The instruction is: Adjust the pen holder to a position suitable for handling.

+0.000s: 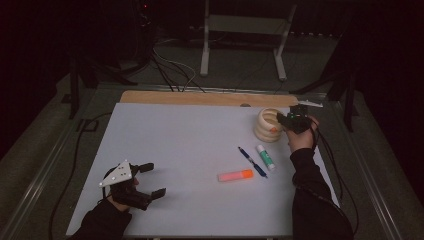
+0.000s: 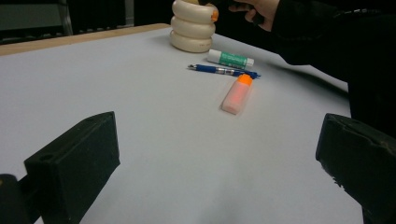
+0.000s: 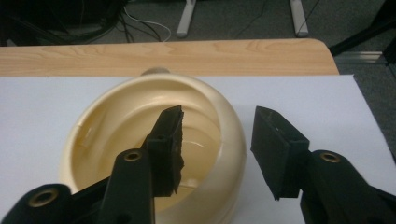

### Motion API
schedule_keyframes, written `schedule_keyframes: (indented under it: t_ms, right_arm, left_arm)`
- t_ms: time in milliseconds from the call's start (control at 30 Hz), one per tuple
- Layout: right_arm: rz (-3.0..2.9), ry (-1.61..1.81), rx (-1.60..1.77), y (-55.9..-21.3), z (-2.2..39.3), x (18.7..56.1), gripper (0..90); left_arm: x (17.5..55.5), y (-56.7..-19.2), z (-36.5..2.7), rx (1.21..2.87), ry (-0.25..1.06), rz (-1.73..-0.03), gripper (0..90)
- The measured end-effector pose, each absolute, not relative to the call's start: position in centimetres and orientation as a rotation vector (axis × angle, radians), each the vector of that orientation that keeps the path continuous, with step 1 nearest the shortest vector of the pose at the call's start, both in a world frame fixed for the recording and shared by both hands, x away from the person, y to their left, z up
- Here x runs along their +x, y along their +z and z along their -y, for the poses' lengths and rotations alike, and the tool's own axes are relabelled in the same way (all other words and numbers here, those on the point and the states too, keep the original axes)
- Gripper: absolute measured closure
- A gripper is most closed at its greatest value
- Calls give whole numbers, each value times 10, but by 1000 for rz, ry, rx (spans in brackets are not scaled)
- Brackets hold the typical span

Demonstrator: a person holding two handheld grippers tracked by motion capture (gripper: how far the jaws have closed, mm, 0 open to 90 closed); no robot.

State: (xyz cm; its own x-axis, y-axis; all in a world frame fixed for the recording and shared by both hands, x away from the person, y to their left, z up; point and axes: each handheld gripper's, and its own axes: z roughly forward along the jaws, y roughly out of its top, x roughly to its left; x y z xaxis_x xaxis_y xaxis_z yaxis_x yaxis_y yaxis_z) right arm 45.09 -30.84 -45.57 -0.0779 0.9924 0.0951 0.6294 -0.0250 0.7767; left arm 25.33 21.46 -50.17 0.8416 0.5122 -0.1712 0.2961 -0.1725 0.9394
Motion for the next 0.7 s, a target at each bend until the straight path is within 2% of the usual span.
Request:
schedule_keyframes:
  t_ms: [233,500,700]
  right_arm:
    - [-1740,902,1731,-462,305,455,583]
    - [-1708,852,1777,-462,305,456,723]
    - [-1706,840,1765,-461,304,454,732]
  left_arm:
    - [254,-502,-215,1772,212,-627,1]
    - [253,-501,-215,1770,217,-623,1]
    - [253,-501,-215,1767,215,-624,1]
